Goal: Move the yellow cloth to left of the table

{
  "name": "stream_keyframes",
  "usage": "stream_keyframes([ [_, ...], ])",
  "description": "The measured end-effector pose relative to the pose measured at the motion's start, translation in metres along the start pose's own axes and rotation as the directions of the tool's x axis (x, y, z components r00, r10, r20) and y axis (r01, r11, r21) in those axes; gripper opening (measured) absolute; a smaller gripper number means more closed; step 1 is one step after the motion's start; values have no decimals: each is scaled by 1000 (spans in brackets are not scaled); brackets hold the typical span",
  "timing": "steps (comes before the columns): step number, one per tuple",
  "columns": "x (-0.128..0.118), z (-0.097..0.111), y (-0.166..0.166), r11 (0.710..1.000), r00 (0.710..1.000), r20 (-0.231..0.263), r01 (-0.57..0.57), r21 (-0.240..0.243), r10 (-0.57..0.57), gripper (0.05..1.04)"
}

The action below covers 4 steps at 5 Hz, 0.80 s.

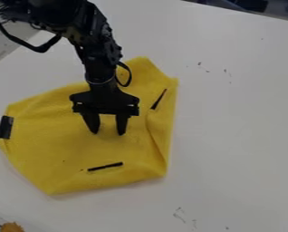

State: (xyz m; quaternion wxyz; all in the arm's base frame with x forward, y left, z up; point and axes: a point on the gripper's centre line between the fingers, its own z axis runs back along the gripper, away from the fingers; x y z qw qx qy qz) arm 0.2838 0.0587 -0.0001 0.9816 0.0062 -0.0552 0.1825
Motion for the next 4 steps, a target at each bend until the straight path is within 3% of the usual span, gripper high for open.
stream_keyframes([
  [2, 1, 1, 0, 999, 999, -26, 38, 4, -38, 196],
  [3, -6, 4, -1, 999, 998, -48, 41, 32, -39, 73],
  [4, -19, 23, -17, 997, 999, -38, -3, 74, 6, 54],
])
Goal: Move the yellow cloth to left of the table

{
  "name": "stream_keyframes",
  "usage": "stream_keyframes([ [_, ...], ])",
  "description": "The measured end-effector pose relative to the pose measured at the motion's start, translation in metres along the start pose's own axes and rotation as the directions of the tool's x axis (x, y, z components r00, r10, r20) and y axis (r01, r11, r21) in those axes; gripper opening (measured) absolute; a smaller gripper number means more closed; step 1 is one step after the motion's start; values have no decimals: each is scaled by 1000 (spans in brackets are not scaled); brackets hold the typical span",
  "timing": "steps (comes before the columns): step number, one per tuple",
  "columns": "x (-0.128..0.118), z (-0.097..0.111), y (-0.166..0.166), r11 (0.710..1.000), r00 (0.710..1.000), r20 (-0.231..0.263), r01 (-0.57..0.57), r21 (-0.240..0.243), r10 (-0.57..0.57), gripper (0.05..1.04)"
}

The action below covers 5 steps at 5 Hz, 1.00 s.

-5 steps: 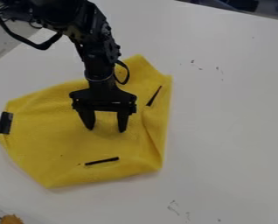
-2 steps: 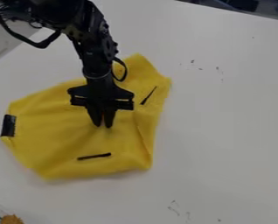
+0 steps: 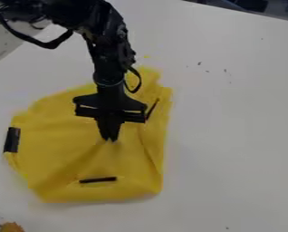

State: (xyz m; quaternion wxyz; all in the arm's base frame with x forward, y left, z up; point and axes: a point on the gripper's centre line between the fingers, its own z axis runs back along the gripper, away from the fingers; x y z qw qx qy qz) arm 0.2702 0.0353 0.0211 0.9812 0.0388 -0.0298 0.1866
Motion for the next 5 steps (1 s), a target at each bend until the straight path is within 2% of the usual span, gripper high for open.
stream_keyframes([
  [1, -14, 18, -10, 998, 998, 20, -64, 24, 63, 54],
  [2, -23, 23, -15, 994, 993, 46, -109, -3, 109, 54],
  [4, -24, 15, -34, 979, 985, 69, -148, -140, 159, 77],
  [5, -23, 10, -35, 979, 986, 53, -147, -144, 156, 230],
])
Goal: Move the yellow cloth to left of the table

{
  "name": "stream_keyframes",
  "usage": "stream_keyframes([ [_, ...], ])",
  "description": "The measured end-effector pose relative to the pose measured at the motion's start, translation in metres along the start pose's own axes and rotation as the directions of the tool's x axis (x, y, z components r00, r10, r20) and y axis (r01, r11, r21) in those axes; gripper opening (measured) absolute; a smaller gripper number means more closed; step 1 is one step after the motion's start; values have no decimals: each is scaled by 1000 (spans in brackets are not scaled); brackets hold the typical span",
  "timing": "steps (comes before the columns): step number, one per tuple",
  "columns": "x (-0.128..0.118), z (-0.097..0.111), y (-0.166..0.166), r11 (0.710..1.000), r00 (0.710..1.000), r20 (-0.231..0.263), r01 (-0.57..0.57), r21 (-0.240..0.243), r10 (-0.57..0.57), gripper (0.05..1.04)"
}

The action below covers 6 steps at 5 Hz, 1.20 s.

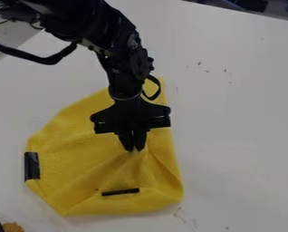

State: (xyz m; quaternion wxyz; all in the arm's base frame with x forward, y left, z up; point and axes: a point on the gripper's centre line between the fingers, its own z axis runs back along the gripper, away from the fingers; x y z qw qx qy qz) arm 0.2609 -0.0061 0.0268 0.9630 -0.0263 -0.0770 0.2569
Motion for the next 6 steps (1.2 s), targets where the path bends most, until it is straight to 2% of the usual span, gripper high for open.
stream_keyframes([
  [1, 4, 4, -2, 1000, 1000, -25, 19, 25, -18, 493],
  [2, 6, 8, 4, 997, 999, -42, 21, 79, -17, 803],
  [3, 11, 28, 4, 995, 1000, -4, 11, 100, -11, 1003],
  [4, 18, 36, 21, 990, 1000, 15, 0, 144, -2, 1003],
  [5, 22, 17, 57, 973, 997, -70, -11, 230, 28, 1001],
  [6, 25, -8, 69, 962, 999, -49, 27, 271, -15, 1001],
])
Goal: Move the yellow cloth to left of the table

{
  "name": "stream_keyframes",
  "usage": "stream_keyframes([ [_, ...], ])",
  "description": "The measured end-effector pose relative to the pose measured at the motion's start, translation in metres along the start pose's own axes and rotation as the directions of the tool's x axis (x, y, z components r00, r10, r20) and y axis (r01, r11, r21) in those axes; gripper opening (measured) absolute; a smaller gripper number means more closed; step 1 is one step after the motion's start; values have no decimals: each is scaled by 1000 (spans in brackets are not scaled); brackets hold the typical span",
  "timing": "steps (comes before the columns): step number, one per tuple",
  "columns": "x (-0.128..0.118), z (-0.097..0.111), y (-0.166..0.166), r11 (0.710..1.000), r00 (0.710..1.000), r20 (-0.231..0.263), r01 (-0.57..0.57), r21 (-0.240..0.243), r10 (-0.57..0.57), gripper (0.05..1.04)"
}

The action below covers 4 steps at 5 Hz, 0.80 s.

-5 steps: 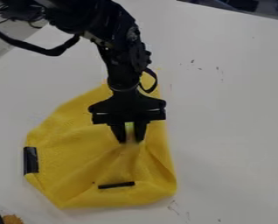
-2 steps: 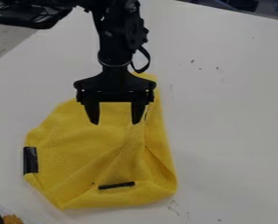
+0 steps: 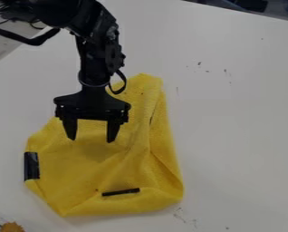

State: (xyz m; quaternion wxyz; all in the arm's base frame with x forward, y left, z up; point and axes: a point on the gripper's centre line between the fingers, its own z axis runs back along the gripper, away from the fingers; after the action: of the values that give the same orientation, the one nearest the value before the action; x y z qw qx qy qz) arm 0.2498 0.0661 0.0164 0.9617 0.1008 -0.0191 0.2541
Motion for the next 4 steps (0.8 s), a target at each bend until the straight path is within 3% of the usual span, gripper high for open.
stream_keyframes([
  [2, 5, -15, 10, 996, 996, 78, -41, -83, 48, 999],
  [3, 10, -19, 23, 995, 993, 104, -56, -80, 64, 997],
  [4, 15, -22, 51, 998, 992, 108, -57, -11, 58, 999],
])
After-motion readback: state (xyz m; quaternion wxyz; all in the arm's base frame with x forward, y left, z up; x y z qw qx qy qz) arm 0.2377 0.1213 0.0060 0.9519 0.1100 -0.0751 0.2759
